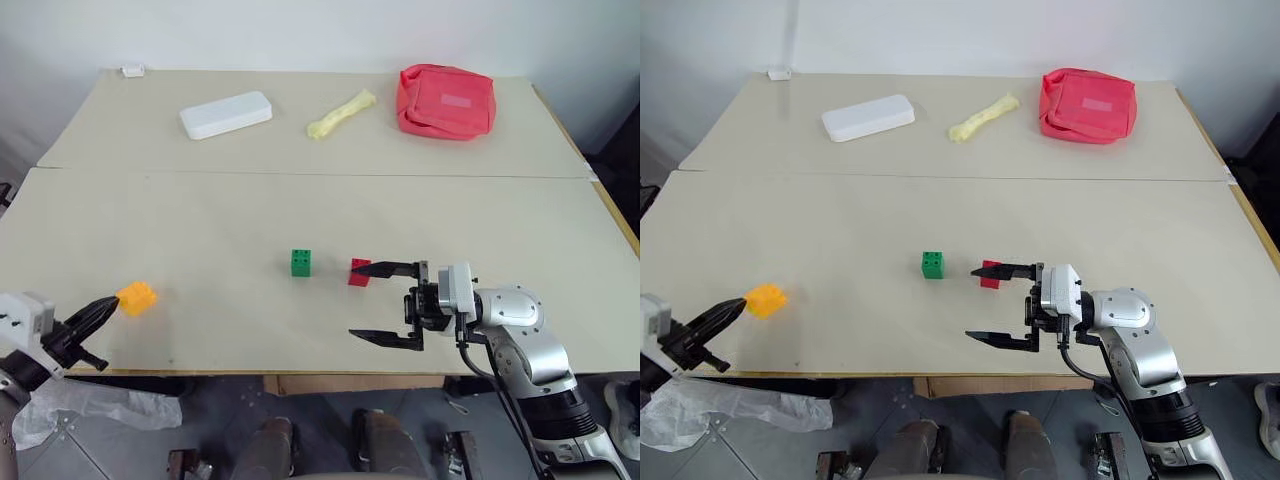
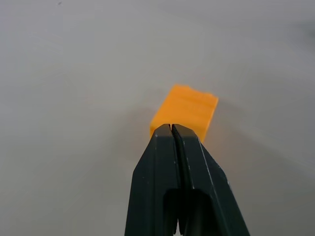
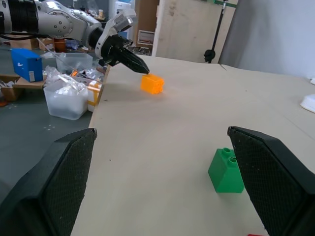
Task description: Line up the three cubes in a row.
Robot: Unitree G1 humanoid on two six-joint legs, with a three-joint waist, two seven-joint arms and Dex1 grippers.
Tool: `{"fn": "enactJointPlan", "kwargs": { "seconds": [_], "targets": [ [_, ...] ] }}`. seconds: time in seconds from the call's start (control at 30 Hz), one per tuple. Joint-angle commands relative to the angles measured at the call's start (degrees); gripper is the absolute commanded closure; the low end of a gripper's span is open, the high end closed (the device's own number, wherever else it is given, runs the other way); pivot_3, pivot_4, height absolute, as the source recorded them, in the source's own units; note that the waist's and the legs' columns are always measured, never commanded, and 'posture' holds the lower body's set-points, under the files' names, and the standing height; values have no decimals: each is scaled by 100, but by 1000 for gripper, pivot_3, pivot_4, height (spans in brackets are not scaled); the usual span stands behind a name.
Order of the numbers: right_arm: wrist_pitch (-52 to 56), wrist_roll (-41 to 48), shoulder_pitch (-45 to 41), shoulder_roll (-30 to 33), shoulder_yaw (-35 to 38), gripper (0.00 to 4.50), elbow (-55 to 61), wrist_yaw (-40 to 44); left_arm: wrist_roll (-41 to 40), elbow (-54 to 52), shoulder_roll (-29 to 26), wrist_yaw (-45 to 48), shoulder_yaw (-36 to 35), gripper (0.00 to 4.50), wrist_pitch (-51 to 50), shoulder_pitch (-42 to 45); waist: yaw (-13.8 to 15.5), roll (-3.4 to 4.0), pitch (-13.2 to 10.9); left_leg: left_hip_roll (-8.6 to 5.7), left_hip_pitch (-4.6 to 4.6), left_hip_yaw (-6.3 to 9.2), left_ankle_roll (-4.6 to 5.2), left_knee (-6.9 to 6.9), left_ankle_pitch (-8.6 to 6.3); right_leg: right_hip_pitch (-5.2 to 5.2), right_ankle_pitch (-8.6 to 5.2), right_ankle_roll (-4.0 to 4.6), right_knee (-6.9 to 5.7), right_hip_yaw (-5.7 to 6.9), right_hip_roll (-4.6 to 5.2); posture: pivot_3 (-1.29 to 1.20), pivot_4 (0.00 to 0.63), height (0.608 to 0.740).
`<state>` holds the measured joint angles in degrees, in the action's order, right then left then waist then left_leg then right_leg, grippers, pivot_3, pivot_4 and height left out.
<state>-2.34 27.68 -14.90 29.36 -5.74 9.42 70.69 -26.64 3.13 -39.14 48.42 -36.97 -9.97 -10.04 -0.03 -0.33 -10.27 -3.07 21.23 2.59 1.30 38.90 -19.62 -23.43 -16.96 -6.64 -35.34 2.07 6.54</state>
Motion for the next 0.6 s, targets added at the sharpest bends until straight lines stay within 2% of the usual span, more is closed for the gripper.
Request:
{"fn": "enactJointPlan", "kwargs": {
  "seconds": [0.03,0.27,0.6],
  "targets": [
    [-58,39,33,16,87,0,200,-55,-9,-43,-131,-86,42,4469,-44,121,-12,0,0,0,0,0,0,-1,0,-1,0,0,-1,0,0,0,150,740],
    [-38,7,84,60,123,0,245,-164,-145,-55,-187,-24,30,4469,-231,76,-14,0,0,1,0,-2,-1,-2,-1,-3,0,0,-3,-1,-1,0,150,740],
    [-45,-16,19,12,51,0,212,-197,181,513,-133,-56,439,4469,30,161,4,11,4,0,-4,-2,-1,-1,0,0,0,1,-3,-3,0,0,150,740]
  ]
}}
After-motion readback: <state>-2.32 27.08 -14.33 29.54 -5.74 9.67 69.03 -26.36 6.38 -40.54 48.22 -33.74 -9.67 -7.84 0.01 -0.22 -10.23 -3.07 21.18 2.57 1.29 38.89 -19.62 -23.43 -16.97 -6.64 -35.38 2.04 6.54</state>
